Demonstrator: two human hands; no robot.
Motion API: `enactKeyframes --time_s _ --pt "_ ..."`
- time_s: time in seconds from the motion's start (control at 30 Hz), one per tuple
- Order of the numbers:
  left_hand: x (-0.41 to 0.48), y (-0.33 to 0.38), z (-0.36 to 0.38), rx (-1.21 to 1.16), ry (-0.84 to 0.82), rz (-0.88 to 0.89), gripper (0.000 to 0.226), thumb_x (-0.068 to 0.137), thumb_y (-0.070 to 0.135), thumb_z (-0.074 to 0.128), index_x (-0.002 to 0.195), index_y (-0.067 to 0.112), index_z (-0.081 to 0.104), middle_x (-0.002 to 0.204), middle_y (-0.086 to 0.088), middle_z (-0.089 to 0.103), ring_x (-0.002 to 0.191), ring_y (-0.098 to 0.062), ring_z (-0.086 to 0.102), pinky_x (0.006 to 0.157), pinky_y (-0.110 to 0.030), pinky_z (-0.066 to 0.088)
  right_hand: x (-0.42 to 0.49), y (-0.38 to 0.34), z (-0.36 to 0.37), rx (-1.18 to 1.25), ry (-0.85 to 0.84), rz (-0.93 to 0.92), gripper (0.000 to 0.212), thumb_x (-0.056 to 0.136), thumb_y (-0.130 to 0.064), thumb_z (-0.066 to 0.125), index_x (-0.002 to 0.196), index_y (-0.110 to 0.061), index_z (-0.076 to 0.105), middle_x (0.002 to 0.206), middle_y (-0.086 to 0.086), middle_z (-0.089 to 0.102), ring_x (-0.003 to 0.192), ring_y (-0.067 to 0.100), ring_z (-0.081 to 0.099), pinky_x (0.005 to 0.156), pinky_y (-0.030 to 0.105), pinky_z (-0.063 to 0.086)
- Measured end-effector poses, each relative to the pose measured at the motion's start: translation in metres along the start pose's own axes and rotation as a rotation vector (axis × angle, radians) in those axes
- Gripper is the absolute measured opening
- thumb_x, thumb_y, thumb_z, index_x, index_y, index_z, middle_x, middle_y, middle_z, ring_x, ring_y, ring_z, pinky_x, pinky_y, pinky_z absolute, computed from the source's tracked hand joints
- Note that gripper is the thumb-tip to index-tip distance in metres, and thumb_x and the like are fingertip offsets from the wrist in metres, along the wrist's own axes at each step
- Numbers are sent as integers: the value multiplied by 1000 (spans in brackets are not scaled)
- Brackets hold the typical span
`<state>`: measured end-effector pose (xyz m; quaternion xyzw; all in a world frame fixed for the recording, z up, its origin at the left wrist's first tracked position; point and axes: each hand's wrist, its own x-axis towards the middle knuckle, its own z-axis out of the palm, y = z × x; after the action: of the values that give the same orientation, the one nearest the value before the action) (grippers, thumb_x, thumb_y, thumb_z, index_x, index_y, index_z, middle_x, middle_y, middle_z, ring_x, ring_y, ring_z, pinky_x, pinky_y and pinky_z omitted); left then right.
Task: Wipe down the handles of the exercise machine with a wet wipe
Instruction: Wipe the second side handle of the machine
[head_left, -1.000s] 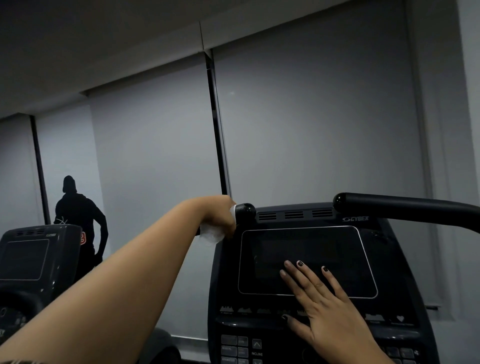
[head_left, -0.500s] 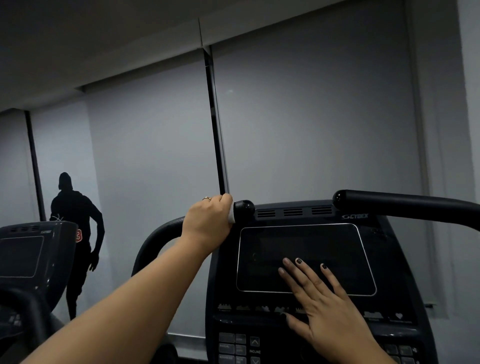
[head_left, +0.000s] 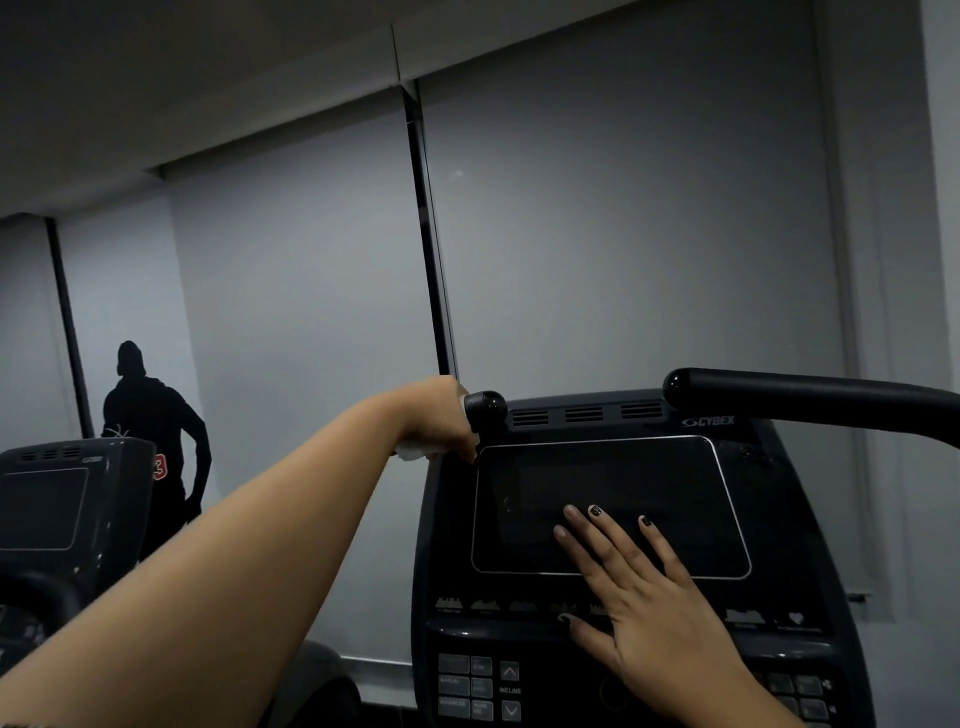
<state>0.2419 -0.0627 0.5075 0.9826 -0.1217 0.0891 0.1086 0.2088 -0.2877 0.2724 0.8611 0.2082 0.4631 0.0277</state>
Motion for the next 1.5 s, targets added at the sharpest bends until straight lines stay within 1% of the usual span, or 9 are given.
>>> enactKeyframes --time_s 0.17,0.33,0.4,0.6,0.8,0.93,1.13,1.3,1.5 --pt "-9 -7 37 356 605 110 20 79 40 64 87 24 54 77 7 59 71 -22 57 59 -30 39 0 -2 0 3 -16 3 78 86 -65 44 151 -22 33 162 -3 20 147 13 21 111 48 22" --pt "-3 -8 62 484 921 245 22 70 10 67 84 15 51 71 0 58 58 -24 53 54 -29 30 0 -2 -3 9 -20 3 77 85 -65 42 150 -23 36 161 -3 23 147 13 22 110 48 24" --pt "-3 1 58 436 869 179 18 73 11 62 85 15 49 73 0 57 58 -24 47 55 -30 31 1 -2 -3 16 -24 9 76 86 -65 42 150 -24 35 161 -3 23 147 12 22 110 47 23" --pt "8 15 17 245 267 60 7 73 20 62 78 18 57 78 -2 62 74 -26 62 63 -33 54 -1 -1 -3 6 -45 11 77 87 -66 44 152 -26 31 162 -5 20 148 11 18 111 47 22" --pt "16 20 -7 49 -127 -51 16 56 14 72 71 10 70 69 -9 67 57 -25 60 51 -25 44 0 0 -7 10 -70 9 75 90 -67 39 153 -29 27 162 -7 18 148 11 20 111 45 20" --pt "9 13 3 6 18 41 11 67 18 69 76 13 64 74 -7 67 64 -24 62 54 -28 47 0 2 -11 -1 -94 24 74 91 -68 36 153 -29 26 162 -8 17 148 9 16 112 44 20" --pt "-9 -21 25 413 504 205 14 79 35 54 81 22 50 72 4 60 65 -24 59 56 -30 45 -1 2 -9 -26 -95 10 75 91 -68 36 153 -28 26 162 -7 16 149 10 15 112 44 19" --pt "-26 -70 29 445 577 113 15 85 37 50 83 24 44 65 8 50 60 -24 50 54 -29 33 -1 3 -11 -41 -109 11 75 90 -67 36 154 -29 24 163 -7 15 149 10 15 111 44 20" --pt "-38 -108 27 372 516 -76 6 78 28 51 78 22 48 66 6 56 61 -20 55 51 -27 36 -2 1 -9 -48 -105 19 76 90 -66 38 154 -28 25 163 -6 16 148 11 16 111 45 21"
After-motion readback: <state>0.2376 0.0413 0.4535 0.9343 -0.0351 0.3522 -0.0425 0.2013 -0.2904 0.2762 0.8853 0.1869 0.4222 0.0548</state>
